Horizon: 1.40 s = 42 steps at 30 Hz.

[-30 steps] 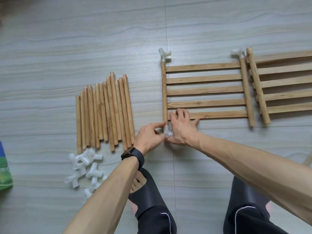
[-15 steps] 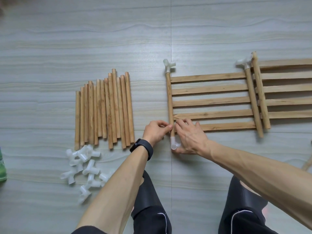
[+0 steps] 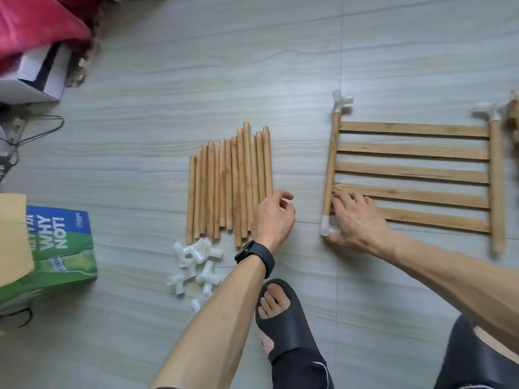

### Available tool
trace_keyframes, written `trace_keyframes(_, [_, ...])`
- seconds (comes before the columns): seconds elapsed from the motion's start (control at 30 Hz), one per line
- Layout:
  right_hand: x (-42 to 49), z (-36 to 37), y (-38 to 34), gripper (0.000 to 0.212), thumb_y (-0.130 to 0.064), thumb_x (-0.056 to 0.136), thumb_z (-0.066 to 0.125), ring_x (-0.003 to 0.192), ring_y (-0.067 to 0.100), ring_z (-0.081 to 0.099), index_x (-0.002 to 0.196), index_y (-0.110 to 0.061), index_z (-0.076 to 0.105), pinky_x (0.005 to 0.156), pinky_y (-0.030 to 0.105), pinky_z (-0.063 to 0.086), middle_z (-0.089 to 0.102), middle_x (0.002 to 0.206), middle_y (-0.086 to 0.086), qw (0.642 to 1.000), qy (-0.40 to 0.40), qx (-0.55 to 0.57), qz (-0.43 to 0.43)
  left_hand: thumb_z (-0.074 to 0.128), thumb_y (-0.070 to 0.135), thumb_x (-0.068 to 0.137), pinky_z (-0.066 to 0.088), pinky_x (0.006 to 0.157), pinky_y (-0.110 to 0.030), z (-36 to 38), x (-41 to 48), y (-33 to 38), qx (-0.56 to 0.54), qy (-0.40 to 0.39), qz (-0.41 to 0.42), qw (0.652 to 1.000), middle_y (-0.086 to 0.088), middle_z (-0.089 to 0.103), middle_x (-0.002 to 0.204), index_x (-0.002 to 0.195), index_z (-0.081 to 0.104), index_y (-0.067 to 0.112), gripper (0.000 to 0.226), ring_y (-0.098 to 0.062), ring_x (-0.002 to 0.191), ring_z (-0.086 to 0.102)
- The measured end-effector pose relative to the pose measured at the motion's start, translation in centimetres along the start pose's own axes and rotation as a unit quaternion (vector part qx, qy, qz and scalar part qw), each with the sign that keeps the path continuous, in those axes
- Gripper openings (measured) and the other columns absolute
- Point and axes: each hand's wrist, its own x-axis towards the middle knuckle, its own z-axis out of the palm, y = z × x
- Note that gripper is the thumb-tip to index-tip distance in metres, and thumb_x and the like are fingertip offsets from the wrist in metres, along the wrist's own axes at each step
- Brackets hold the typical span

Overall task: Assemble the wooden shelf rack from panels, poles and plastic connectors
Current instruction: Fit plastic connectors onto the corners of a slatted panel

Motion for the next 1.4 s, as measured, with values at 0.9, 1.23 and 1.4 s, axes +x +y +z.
trace_keyframes(0.9, [-6.8,-0.5,1.4,0.064,-0.05,0.088,0.072,0.118,0.016,0.059,0.142,-0.025,0.051,0.103,0.033,0.046,0.059,0.137,-0.001,0.905,-0.022,0.417,0.078,0.069,0.031,0.095,0.055,0.058,-0.026,-10.1,-1.2,0.0,0.062,-0.146,-0.125,0.979,-0.001,0.072,0.103,0.109,0.067,0.015,0.021,-0.014,0.073,0.076])
trace_keyframes(1.23, [-9.8,-2.3,6.9,0.027,-0.036,0.097,0.066,0.101,0.019,0.074,0.117,-0.018,0.07,0.088,0.032,0.054,0.077,0.105,-0.001,0.506,0.038,0.847,0.156,0.069,0.023,0.096,0.049,0.059,-0.016,5.1,-1.1,15.0,-0.129,-0.338,0.065,0.93,-0.001,0.077,0.093,0.114,0.066,0.018,0.019,-0.012,0.083,0.075])
trace_keyframes(1.4, [-12.2,0.3,12.2,0.031,-0.027,0.079,0.085,0.088,0.017,0.068,0.106,-0.015,0.074,0.088,0.032,0.054,0.071,0.091,0.004,0.45,0.101,0.866,0.193,0.069,0.031,0.095,0.049,0.059,-0.014,11.9,-2.6,15.7,-0.112,-0.287,0.087,0.948,0.003,0.076,0.088,0.116,0.07,0.019,0.024,-0.005,0.07,0.069])
